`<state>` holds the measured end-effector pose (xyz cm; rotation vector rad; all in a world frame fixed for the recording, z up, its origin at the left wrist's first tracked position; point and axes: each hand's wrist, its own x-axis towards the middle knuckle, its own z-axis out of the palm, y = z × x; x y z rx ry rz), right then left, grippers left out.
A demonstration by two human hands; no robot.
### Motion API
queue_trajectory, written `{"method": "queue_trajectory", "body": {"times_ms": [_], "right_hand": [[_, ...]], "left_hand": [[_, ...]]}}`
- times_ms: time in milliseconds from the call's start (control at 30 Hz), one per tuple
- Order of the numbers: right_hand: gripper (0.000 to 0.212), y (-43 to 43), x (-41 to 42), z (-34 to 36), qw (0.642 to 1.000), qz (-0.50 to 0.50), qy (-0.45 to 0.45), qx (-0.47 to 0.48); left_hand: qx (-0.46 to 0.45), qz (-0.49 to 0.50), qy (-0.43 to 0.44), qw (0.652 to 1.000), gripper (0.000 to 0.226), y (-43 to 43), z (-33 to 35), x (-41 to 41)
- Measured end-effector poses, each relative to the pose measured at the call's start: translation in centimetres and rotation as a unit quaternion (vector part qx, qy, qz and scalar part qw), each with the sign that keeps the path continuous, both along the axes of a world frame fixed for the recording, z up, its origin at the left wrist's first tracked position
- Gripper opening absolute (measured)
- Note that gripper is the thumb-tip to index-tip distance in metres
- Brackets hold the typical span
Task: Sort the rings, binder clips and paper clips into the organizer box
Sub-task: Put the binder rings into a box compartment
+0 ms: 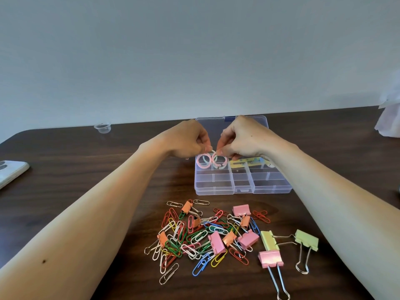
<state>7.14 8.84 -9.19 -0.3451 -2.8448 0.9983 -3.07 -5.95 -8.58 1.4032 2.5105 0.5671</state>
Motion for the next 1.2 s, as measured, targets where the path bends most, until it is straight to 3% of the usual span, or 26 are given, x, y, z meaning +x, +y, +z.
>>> {"method": "queue_trajectory", "body": {"times_ms": [367, 500, 633, 767, 967, 1200], "right_hand": [[0.008, 0.5, 0.1, 0.1, 0.999, -0.015, 0.000, -0.043], [0.008, 0.5, 0.3, 0.2, 0.999, -0.016, -0.004, -0.050], [0.009, 0.6, 0.3, 0.2, 0.999, -0.012, -0.010, -0.046], [0.009, 0.6, 0.3, 0.1, 0.999, -0.011, -0.009, -0.052], [0.007, 0.5, 0.3, 0.2, 0.999, -0.007, -0.007, -0.038], [0.008, 0.3, 0.3, 0.3, 0.999, -0.005, -0.010, -0.041]], "left_hand": [[0.130, 0.069, 0.040, 0.988, 0.014, -0.2, 1.1, -0.2], [0.074, 0.035, -0.009, 0.997, 0.011, -0.5, 1.4, 0.2], [-0.006, -0.010, -0.006, 1.000, 0.010, -0.6, 1.0, 0.4], [0.040, 0.009, -0.039, 0.998, 0.006, -0.8, 1.1, 0.1], [-0.012, 0.010, 0.008, 1.000, 0.012, -0.7, 0.7, 0.1], [0.045, 0.030, 0.045, 0.998, 0.008, -0.8, 1.1, 0.1]]}}
